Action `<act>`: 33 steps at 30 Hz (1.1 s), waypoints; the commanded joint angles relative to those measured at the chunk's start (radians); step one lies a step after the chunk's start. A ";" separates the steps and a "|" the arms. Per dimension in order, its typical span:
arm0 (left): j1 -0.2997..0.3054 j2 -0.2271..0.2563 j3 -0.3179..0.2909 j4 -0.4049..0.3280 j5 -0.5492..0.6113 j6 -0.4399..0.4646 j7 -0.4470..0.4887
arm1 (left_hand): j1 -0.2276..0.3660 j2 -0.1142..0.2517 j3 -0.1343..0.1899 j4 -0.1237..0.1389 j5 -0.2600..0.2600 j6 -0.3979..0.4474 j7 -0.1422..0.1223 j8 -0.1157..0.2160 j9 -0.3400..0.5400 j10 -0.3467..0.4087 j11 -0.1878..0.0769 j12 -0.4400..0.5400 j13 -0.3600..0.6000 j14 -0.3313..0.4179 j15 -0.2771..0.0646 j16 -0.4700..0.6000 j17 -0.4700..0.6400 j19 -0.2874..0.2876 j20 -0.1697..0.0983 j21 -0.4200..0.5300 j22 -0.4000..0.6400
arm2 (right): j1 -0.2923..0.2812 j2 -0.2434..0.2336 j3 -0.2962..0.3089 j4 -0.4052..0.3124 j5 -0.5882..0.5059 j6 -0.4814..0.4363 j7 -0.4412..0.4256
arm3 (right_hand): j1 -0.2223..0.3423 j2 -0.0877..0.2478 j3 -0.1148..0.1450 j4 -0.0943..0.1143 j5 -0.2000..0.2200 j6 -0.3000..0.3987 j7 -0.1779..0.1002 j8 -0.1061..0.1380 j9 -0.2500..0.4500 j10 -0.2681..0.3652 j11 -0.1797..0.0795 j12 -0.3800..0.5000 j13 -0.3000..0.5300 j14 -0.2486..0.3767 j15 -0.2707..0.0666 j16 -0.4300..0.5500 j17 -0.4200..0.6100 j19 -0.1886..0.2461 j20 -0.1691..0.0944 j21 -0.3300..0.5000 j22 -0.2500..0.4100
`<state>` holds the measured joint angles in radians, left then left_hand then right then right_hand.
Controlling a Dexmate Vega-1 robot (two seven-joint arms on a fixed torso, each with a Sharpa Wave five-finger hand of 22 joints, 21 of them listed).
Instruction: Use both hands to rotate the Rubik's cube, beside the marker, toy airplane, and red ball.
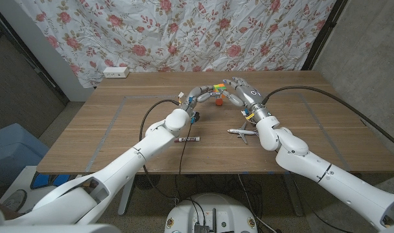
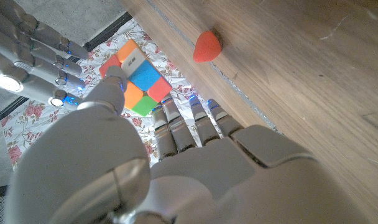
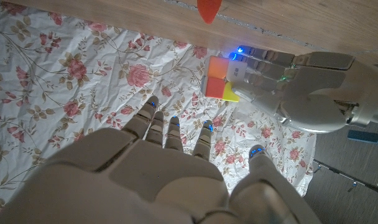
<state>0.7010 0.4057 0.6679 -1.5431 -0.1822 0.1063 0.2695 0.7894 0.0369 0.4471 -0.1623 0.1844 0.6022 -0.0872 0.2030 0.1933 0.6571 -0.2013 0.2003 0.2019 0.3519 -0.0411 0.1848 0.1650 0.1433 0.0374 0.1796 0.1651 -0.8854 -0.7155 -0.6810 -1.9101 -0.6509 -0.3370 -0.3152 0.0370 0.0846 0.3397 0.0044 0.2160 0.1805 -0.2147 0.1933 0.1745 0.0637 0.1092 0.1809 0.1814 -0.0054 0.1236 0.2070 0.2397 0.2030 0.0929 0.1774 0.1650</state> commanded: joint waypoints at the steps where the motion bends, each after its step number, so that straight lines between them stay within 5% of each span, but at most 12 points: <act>1: 0.015 0.007 -0.005 -0.019 -0.004 0.007 0.005 | -0.006 0.001 -0.005 -0.003 0.001 0.020 0.027 0.000 0.003 0.003 0.004 0.004 0.005 -0.003 -0.045 0.000 0.002 0.003 0.008 0.006 0.003 | -0.006 0.005 -0.007 -0.004 -0.009 -0.012 0.011 | -0.009 0.006 0.002 0.007 0.004 0.008 -0.004 0.005 0.003 -0.008 0.002 0.004 0.003 -0.006 0.005 -0.001 0.004 -0.006 0.001 0.005 0.003; 33: 0.018 0.008 -0.011 -0.008 -0.017 -0.009 0.000 | -0.009 0.003 -0.007 -0.004 0.000 0.019 0.027 -0.001 0.003 0.004 0.004 0.005 0.005 -0.003 -0.046 0.000 0.002 0.002 0.009 0.006 0.003 | 0.003 0.015 -0.031 -0.003 -0.023 -0.047 0.050 | -0.011 0.005 0.002 0.012 0.006 0.014 -0.005 -0.002 0.001 -0.020 -0.012 0.005 0.003 -0.016 0.003 0.001 0.007 -0.010 0.003 0.007 0.002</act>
<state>0.7189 0.4133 0.6588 -1.5559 -0.1953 0.1017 0.2725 0.7855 0.0408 0.4429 -0.1663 0.1844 0.6022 -0.0872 0.1961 0.1934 0.6586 -0.1995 0.2003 0.2026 0.3518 -0.0411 0.1848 0.1650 0.1433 0.0374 0.1795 0.1651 -0.8879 -0.7085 -0.7052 -1.9200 -0.6747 -0.3760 -0.2730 0.0370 0.0845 0.3398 0.0128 0.2160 0.1857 -0.2200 0.1933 0.1744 0.0458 0.0978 0.1809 0.1816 -0.0162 0.1269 0.2078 0.2442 0.1993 0.0968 0.1774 0.1650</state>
